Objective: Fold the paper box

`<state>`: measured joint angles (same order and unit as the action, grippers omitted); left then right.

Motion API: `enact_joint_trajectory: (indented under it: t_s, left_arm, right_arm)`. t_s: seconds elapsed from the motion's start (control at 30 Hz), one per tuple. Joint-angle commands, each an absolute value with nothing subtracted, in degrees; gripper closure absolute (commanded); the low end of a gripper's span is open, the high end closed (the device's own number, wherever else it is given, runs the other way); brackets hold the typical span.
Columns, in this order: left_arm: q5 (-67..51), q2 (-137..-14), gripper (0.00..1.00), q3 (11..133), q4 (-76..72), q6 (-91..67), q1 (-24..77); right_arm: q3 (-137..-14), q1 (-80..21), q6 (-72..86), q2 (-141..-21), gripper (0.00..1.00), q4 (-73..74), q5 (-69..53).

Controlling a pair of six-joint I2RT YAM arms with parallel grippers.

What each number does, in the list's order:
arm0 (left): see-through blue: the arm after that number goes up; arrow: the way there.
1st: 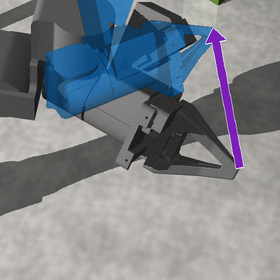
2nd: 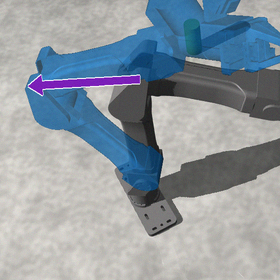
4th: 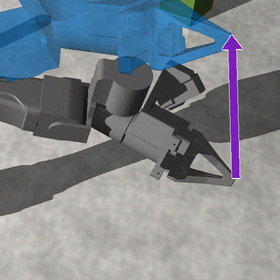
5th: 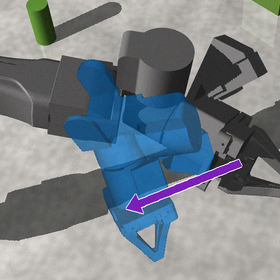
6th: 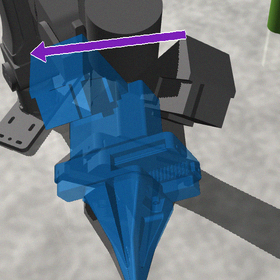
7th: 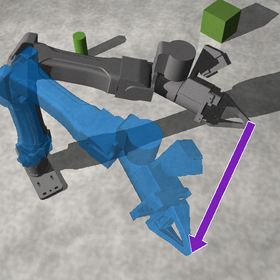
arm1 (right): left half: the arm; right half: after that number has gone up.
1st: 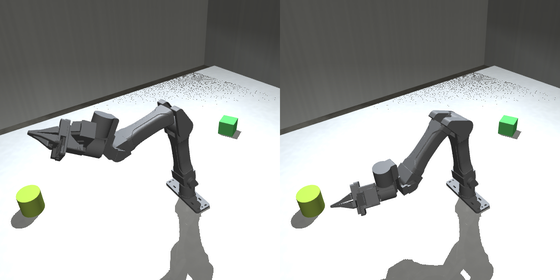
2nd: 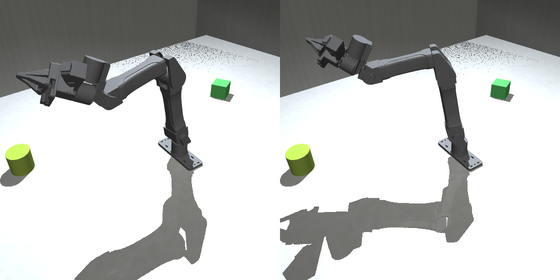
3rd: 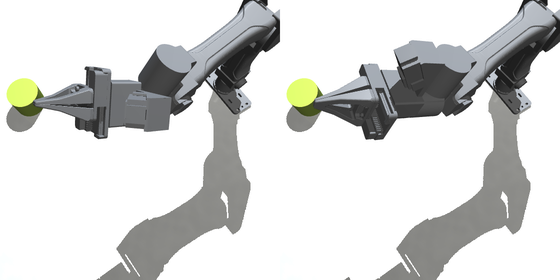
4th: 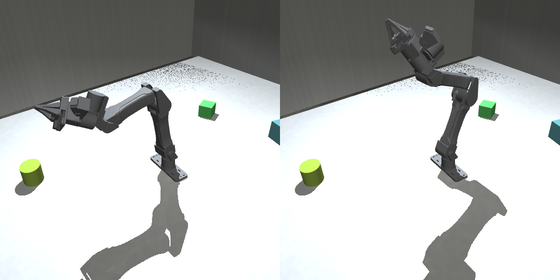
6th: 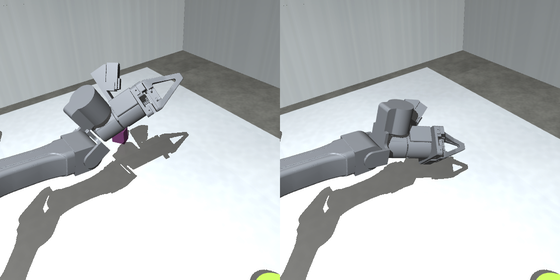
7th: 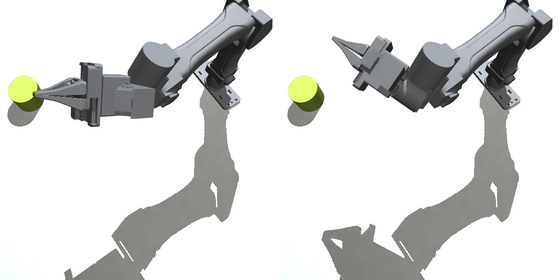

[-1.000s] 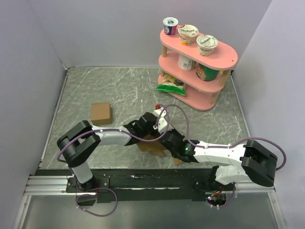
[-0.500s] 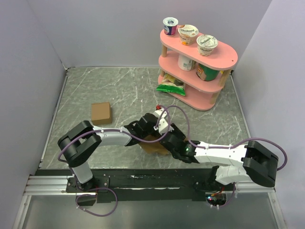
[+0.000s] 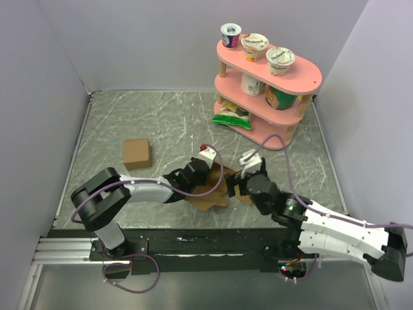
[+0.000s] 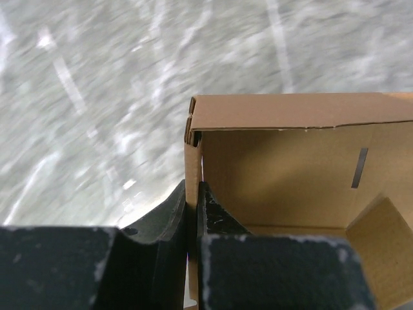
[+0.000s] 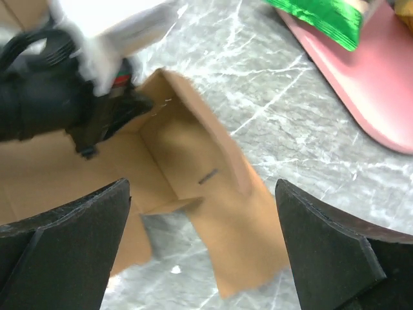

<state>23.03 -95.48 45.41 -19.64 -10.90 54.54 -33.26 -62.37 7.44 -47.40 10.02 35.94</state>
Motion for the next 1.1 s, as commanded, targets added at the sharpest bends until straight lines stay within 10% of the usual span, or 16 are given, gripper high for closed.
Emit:
enact_joint_trajectory:
  t_s: [0.0, 0.67, 1.07]
  left_arm:
    - [29.61, -90.62, 0.91, 40.97, -20.04, -11.86, 53.7]
    - [36.56, -86.22, 0.92, 34.89, -24.08, -14.41, 53.7]
    - [35.33, -86.57, 0.92, 34.89, -24.17, -14.5, 53.7]
  right_arm:
    - [-37.17, -54.25, 17.38, -44.21, 0.1, 15.38, 26.42]
    - [-43.77, -44.74, 14.85, -65.92, 0.46, 5.72, 10.73]
    - [-45.09, -39.29, 9.15, -70.57, 0.47, 5.54, 11.95]
